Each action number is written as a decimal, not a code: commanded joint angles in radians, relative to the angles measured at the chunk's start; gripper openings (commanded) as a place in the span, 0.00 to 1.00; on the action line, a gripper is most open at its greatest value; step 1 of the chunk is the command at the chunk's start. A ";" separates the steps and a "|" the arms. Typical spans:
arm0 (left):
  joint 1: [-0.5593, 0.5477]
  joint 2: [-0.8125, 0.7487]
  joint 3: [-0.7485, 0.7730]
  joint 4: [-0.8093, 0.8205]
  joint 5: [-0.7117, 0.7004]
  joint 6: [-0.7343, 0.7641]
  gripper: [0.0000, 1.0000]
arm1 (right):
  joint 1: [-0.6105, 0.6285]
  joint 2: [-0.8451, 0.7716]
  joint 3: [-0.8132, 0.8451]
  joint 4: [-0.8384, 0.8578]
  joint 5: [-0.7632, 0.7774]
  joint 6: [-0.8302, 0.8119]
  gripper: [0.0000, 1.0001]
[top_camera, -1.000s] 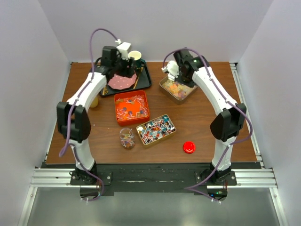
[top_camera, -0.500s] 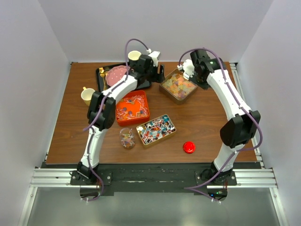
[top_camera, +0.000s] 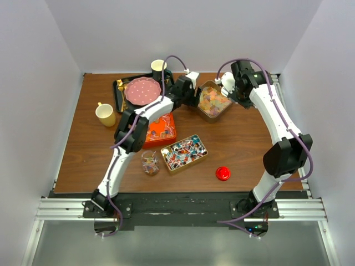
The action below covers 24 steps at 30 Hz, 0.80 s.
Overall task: Pack the candies
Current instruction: Move the storage box to the center of the board.
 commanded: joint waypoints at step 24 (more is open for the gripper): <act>0.057 -0.193 -0.117 -0.286 0.230 0.513 0.42 | 0.015 0.025 0.194 -0.039 0.000 -0.001 0.00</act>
